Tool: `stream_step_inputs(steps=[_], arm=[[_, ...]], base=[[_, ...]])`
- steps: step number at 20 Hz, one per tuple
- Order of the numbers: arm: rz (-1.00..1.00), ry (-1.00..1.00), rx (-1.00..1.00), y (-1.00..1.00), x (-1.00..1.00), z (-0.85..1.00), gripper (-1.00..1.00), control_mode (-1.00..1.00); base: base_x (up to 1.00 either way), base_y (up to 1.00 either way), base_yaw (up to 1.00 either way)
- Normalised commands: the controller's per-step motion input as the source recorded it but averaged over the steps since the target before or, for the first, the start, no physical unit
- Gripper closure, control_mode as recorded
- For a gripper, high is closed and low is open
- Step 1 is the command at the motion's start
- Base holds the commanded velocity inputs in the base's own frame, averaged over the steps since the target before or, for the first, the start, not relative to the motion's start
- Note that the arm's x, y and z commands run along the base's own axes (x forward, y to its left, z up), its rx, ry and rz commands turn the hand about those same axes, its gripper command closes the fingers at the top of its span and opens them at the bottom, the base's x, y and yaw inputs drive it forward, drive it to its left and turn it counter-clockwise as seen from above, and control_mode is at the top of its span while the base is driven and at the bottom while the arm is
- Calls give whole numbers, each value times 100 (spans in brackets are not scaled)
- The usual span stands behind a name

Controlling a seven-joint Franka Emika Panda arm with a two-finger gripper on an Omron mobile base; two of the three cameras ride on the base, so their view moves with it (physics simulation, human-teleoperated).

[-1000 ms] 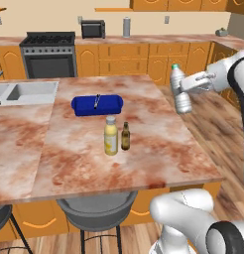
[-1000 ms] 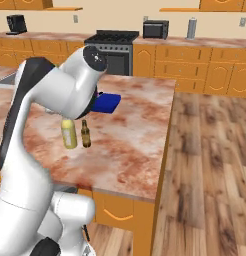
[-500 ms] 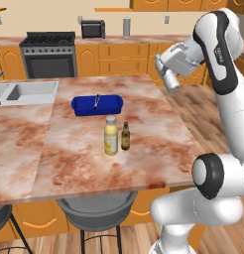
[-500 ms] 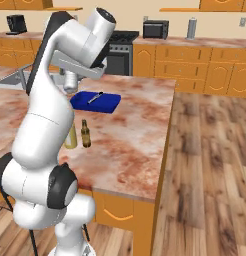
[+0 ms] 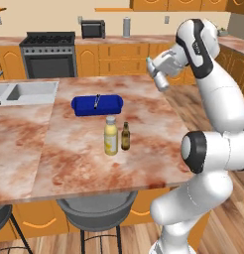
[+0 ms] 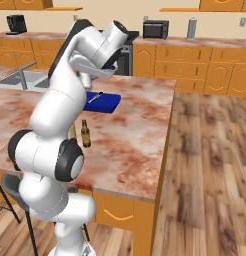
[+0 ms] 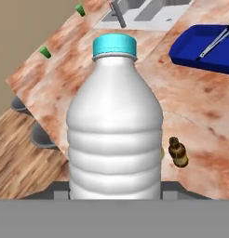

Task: Place the drinks on the dining counter in a tight cluster.

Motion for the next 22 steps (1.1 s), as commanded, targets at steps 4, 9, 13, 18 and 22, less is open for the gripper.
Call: stream_step_inputs(steps=[4,9,13,18,22], arm=[[19,-30,21,-4,11,-60,100,-100],[21,-51,20,-7,0,-70,100,-100],[21,-43,12,0,12,-58,100,-100],[18,-20,21,-3,55,-43,100,-100],[7,-2,30,-30,85,-19,100,-100]], base=[[0,0,0],[0,0,0],[0,0,0],[0,0,0],[0,0,0]])
